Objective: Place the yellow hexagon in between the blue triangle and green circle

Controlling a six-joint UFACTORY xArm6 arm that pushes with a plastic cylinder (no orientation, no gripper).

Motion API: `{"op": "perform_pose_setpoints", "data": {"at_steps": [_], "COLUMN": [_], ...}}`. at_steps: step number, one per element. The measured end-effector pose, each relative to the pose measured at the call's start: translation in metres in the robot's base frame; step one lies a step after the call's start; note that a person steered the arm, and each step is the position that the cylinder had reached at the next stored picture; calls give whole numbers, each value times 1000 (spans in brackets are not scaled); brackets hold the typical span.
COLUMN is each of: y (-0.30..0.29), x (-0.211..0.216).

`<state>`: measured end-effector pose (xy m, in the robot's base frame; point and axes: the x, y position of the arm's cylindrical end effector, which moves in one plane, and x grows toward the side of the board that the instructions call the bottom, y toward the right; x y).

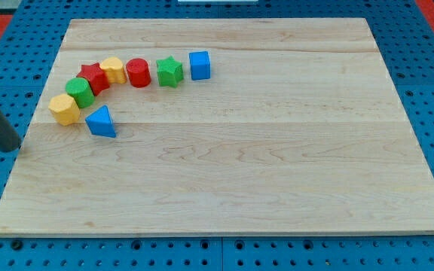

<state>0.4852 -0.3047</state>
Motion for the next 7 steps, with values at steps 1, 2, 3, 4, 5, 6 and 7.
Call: {"op": "perform_pose_setpoints", "data": {"at_steps": [1, 2, 3, 4, 5, 6, 7], "y": [1, 0, 4, 15, 18, 34, 51], "x": [-8, -39, -75, -69, -51, -45, -41]}}
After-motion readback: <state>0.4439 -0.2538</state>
